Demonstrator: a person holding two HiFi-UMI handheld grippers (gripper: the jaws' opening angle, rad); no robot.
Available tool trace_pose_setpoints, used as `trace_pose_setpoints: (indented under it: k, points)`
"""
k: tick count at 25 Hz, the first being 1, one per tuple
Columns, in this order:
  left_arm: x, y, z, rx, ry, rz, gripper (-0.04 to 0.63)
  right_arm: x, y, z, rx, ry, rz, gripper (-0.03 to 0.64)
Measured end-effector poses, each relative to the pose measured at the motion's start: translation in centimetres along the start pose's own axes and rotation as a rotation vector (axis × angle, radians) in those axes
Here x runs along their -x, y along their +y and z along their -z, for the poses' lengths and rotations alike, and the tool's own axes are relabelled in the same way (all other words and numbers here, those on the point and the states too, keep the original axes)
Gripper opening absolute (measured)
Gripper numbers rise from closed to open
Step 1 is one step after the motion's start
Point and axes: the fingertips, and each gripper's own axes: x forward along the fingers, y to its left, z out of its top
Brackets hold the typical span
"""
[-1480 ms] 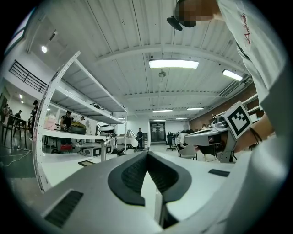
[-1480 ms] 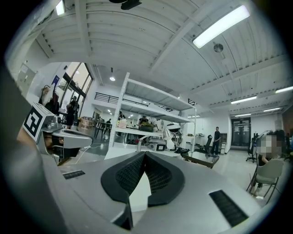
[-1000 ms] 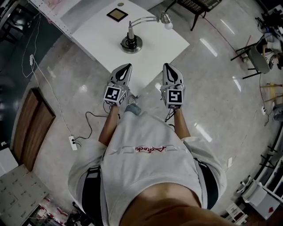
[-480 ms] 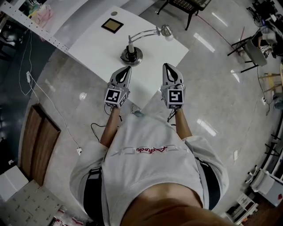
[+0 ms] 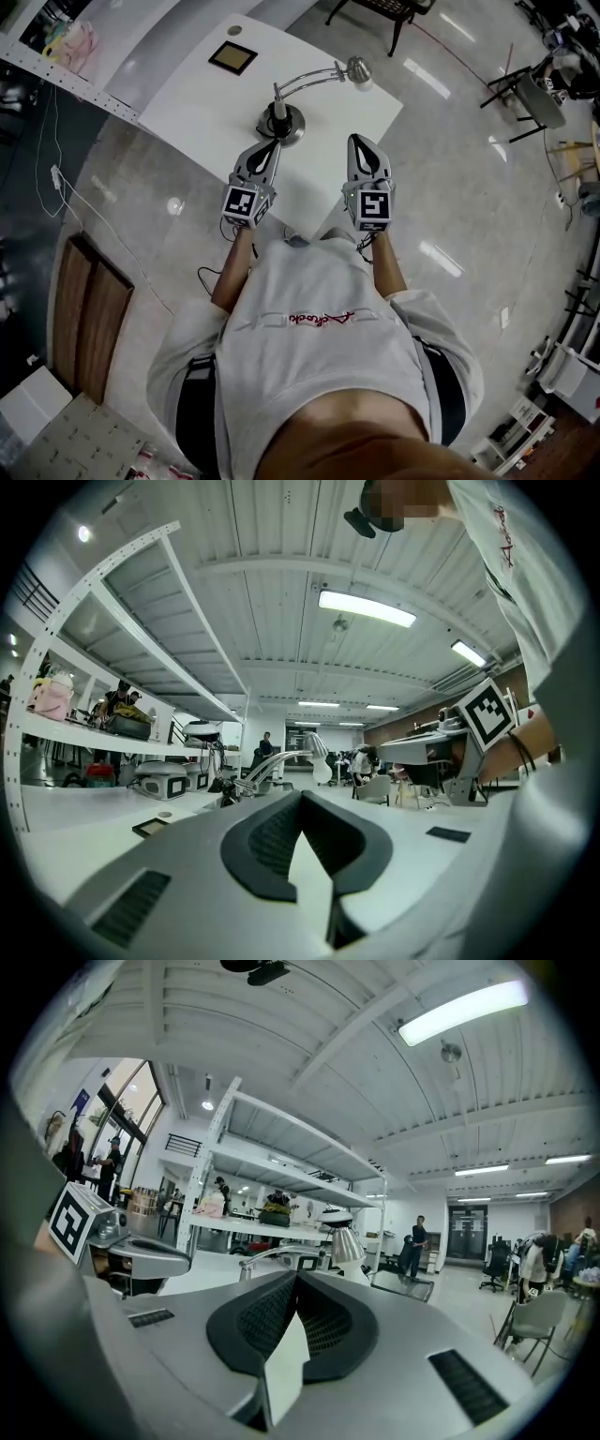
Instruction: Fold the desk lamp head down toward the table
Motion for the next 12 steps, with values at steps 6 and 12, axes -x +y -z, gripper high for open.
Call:
trace_pose_setpoints:
  k: [6,12]
  points:
    - [-0.8,0.9,0.7,-0.001,0.019,0.000,0.025,-0.7,-0.3,1.2,-0.008,0.024,0.007,0.011]
    - [-2.1,1.0,1.1,-0.011,0.043,-0.019,0.025,-1.5,-1.4,1.7,-0.025,0.019,-0.006,0.011]
